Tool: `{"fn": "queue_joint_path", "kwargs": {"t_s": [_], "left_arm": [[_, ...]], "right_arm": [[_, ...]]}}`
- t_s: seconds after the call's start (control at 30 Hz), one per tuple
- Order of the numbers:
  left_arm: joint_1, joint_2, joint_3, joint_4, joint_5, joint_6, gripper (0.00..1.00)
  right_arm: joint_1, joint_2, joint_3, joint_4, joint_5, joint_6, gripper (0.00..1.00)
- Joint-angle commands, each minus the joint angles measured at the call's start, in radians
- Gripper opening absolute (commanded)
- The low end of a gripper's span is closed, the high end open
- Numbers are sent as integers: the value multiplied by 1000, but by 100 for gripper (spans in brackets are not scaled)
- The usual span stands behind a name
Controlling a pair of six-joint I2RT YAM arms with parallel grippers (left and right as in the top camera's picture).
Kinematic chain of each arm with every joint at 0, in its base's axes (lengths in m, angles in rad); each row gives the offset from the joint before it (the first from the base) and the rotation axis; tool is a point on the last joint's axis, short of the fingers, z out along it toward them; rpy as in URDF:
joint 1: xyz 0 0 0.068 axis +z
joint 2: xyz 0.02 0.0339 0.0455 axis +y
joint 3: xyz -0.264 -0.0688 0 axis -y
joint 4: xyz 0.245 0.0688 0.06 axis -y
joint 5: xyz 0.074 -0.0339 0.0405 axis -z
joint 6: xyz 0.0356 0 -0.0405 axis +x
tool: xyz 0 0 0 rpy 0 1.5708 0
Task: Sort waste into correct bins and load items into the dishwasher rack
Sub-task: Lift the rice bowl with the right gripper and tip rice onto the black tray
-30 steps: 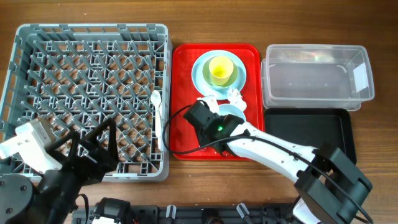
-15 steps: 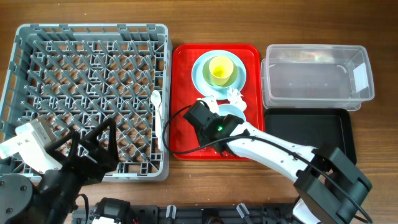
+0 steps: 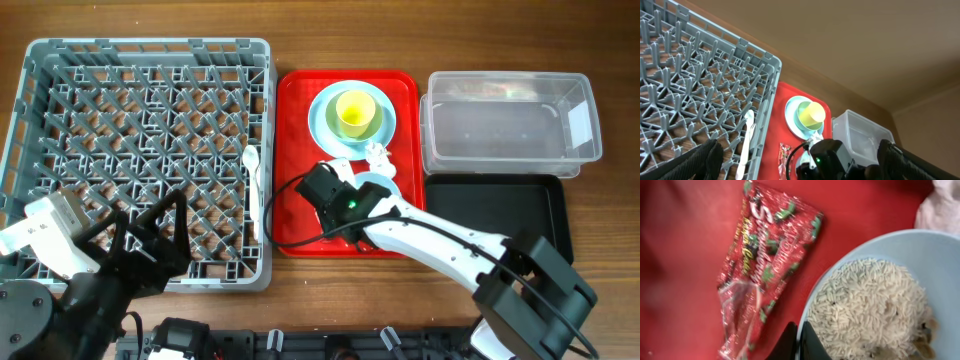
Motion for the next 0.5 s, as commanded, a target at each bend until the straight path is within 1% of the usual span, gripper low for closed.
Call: {"fn": "queue_joint_path", "kwargs": {"t_s": [0.0,0.13,0.2,0.27,0.33,0.43,0.47], "left_arm": [[6,0,-1,3,1,9,100],[6,0,-1,3,1,9,100],[6,0,-1,2,1,9,100],[6,0,-1,2,1,9,100],[6,0,-1,2,1,9,100],[6,0,-1,2,1,9,100],[6,0,-1,2,1,9,100]], "right_arm": [[-4,-110,93,-128,75,39,4],[-4,-269,134,-219,133,52,4],[-13,-356,134,-296,190,130,4],[-47,-424,134,-356,200,146,4],[-140,-513,134,-415,163,128,4],[-313,-600,133,-438,23,1,4],[-400,-629,133,-447,-50,-59,4]]}}
